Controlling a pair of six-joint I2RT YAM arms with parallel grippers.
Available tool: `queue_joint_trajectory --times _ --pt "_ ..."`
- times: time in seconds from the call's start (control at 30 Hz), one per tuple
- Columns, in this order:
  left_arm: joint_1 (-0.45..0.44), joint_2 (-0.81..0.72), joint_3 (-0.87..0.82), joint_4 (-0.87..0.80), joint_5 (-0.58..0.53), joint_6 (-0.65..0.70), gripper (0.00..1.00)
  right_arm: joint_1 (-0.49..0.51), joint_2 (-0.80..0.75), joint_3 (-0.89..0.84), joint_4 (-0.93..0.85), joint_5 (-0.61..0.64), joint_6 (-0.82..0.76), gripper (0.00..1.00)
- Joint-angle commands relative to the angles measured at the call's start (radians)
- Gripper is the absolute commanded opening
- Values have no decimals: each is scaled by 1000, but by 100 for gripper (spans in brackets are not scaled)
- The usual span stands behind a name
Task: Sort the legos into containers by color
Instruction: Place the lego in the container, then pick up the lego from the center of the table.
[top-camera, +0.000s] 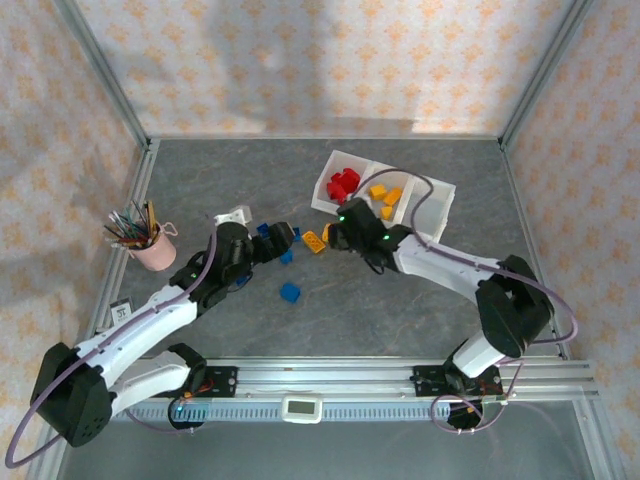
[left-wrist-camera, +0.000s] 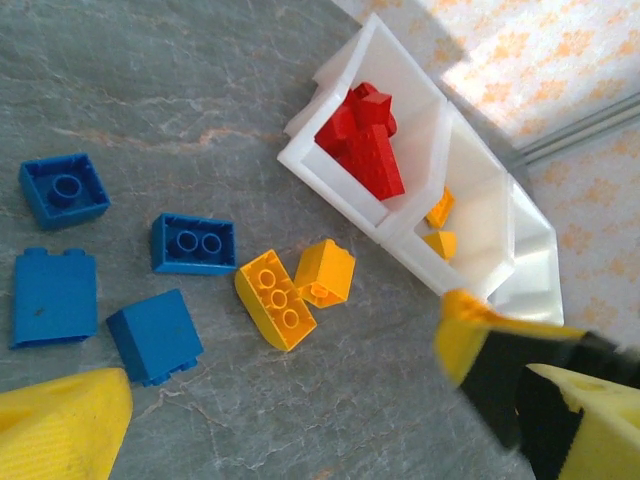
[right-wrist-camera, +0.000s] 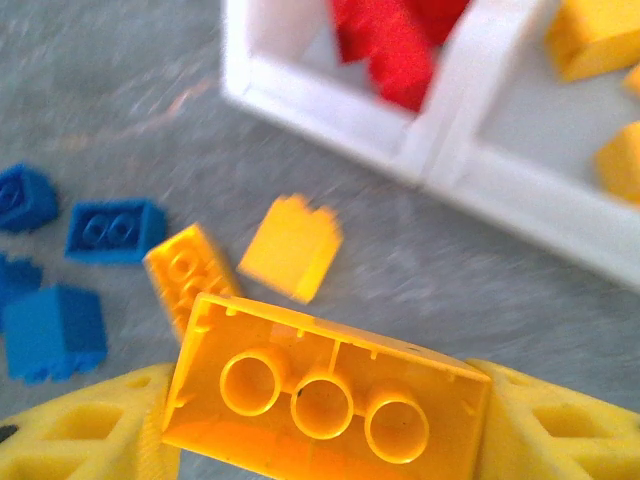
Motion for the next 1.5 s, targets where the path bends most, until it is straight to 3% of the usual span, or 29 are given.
queue_joint_trajectory --times 0.0,0.27,0.6,0.87,1.03,1.47 --pt "-25 46 55 32 32 29 99 -82 -33 -5 -43 40 -25 64" --pt "-68 184 124 127 56 11 99 -267 103 129 12 25 -67 64" --pt "-71 245 163 157 38 11 99 -315 341 369 -18 31 -113 71" --pt "-70 247 176 148 34 23 99 -316 296 374 -25 6 -118 81" --pt "-70 225 175 132 25 33 99 -303 222 325 -31 -24 -97 81" --pt "-67 92 52 75 -57 18 99 -127 94 97 4 -43 71 83"
